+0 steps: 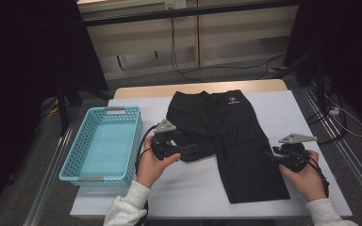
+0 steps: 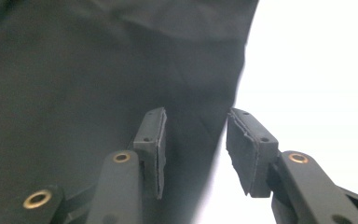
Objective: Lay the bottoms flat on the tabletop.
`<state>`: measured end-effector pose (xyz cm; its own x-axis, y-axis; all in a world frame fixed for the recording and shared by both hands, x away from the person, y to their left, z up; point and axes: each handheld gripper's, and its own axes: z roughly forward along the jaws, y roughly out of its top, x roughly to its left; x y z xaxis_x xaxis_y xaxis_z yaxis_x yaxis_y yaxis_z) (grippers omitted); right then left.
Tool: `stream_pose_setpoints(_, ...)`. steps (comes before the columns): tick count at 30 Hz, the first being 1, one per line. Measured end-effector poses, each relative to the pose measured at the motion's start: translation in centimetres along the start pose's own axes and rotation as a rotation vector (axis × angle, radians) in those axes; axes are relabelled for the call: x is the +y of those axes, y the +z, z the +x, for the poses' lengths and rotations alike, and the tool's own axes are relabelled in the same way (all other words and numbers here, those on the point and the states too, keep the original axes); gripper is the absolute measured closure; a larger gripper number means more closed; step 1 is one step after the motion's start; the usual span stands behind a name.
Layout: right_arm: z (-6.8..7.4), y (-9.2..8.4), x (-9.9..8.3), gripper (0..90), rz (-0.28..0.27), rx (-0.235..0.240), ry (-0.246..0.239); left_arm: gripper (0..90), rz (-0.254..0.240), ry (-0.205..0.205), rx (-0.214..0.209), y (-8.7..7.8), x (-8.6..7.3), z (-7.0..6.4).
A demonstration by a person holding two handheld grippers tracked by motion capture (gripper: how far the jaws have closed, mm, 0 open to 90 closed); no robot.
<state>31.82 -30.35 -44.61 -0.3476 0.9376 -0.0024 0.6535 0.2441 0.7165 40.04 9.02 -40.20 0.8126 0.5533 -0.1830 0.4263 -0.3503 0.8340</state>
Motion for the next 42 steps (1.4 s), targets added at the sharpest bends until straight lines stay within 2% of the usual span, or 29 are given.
stream_pose_setpoints(3,-0.5,0.7,-0.5,62.5,0.032,0.017,0.028,18.4,0.000,0.001,0.000,0.0,0.0,0.0)
stream_pose_setpoints(4,-0.6,0.8,-0.5,64.5,0.024,0.020,0.032,18.4,0.001,0.003,0.001,0.0,0.0,0.0)
stream_pose_setpoints(7,-0.7,0.8,-0.4,75.5,0.032,0.038,0.042,18.4,-0.001,0.001,0.002,0.0,0.0,-0.1)
stream_pose_setpoints(8,-0.8,0.8,-0.4,82.0,0.033,0.053,0.045,18.4,-0.003,0.002,0.003,0.0,0.0,-0.1)
stream_pose_setpoints(10,-0.7,0.7,-0.5,89.0,0.042,0.077,0.050,18.0,-0.004,0.003,0.009,-0.1,0.0,-0.1)
stream_pose_setpoints(14,-0.6,0.2,-0.7,90.0,0.058,0.083,0.042,17.9,-0.013,0.000,0.012,-0.3,0.1,0.0)
stream_pose_setpoints(15,-0.6,0.1,-0.8,90.0,0.059,0.091,0.053,17.9,-0.013,0.000,0.013,-0.4,0.1,0.1)
stream_pose_setpoints(33,-1.4,-1.6,-2.3,89.8,0.067,0.108,0.079,18.0,-0.015,-0.004,0.008,-0.6,0.2,-0.1)
stream_pose_setpoints(35,-1.4,-1.5,-2.3,85.9,0.060,0.101,0.082,18.0,-0.016,-0.006,0.005,-0.5,0.2,-0.1)
stream_pose_setpoints(38,-1.4,-1.5,-1.6,68.5,0.031,0.089,0.083,18.0,-0.012,0.000,0.005,-0.5,0.2,-0.1)
stream_pose_setpoints(42,-2.2,-0.7,0.2,59.0,-0.022,0.070,0.089,17.9,-0.008,-0.004,0.003,-0.5,0.1,-0.1)
